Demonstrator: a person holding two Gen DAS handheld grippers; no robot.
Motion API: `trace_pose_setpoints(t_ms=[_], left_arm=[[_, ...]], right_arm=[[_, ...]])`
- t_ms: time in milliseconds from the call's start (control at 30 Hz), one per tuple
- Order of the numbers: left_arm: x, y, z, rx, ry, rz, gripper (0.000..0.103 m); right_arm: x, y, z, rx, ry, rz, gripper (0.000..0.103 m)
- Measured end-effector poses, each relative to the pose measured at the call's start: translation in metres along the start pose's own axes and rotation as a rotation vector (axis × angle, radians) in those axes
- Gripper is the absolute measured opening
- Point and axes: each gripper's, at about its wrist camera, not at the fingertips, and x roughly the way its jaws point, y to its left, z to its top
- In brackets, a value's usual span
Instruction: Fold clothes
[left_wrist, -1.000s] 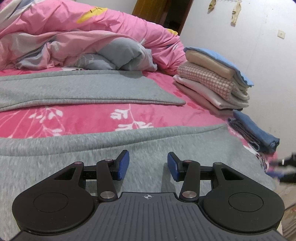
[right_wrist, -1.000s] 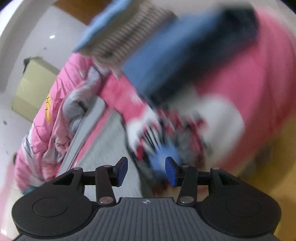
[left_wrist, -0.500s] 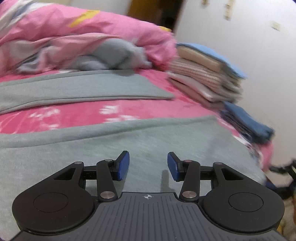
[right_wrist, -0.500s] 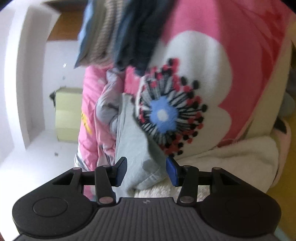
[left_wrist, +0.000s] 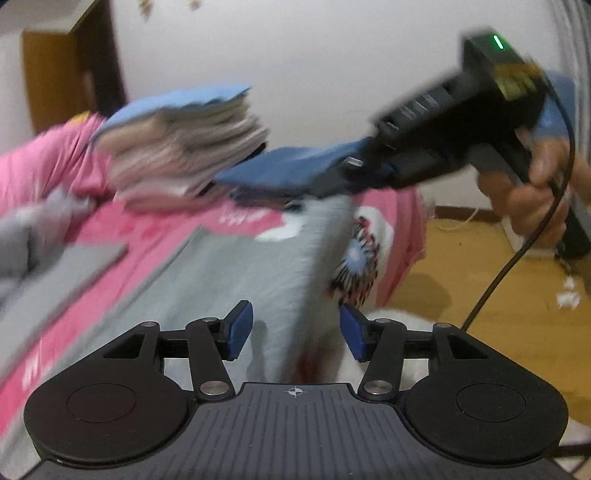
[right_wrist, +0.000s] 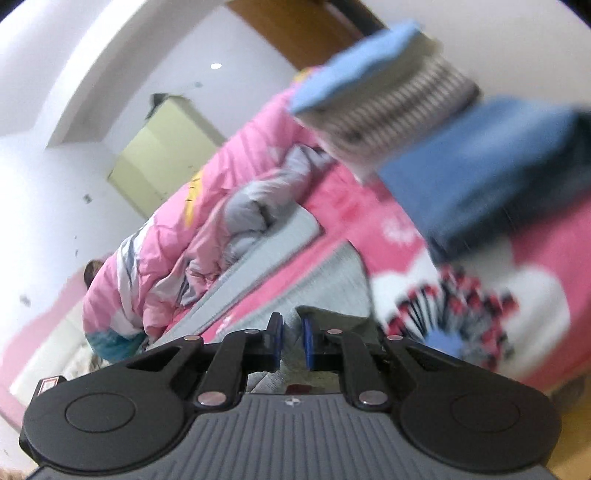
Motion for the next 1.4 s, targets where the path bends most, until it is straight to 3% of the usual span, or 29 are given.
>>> trace_pose_setpoints(t_ms=[67,167,200,300,400,467,567,633,700,833,933,1200,1400], left_arm=[[0.007,0.000,0.004,0.004,-0.001,0.023,0.051],[0.013,0.009,0.011,-0.055,-0.011,0.036,0.028],[0.012,0.015,0.013,-0.093,-0.021,0.028,0.014],[0.007,0.034,0.018,-0.201,-0.058,0.007,0.006],[0.002,0.055,0.021,-0.323,-0.093,-0.028,0.005],[-0.002,0.067,0.023,-0.394,-0.113,-0.046,0.005],[-0.007,0.082,0.025,-0.482,-0.146,-0.073,0.005],[-0.009,0.090,0.027,-0.533,-0.165,-0.086,0.005],[-0.010,0.097,0.028,-0.570,-0.184,-0.111,0.005],[-0.013,0.098,0.028,-0.556,-0.197,-0.139,0.005],[-0.013,0.093,0.024,-0.527,-0.183,-0.169,0.005],[0.004,0.063,0.005,-0.435,-0.090,-0.240,0.005],[0.017,0.054,-0.001,-0.409,-0.024,-0.278,0.007]], right_arm=[[-0.003,0.005,0.003,-0.048,-0.011,0.004,0.012],[-0.007,0.002,0.004,-0.047,-0.031,0.007,0.013],[-0.009,-0.001,0.005,-0.036,-0.037,0.011,0.013],[-0.017,-0.024,0.002,0.101,-0.061,0.039,0.020],[-0.030,-0.047,-0.003,0.245,-0.102,0.059,0.025],[-0.034,-0.062,-0.010,0.349,-0.098,0.110,0.040],[-0.025,-0.077,-0.027,0.510,-0.016,0.233,0.052],[-0.008,-0.087,-0.040,0.646,0.055,0.319,0.070],[0.011,-0.097,-0.054,0.778,0.100,0.412,0.071],[0.042,-0.111,-0.067,0.952,0.131,0.522,0.082],[0.058,-0.119,-0.066,1.009,0.129,0.545,0.085],[0.047,-0.110,-0.050,0.838,0.141,0.517,0.082],[0.024,-0.131,-0.066,0.875,0.092,0.461,0.082]])
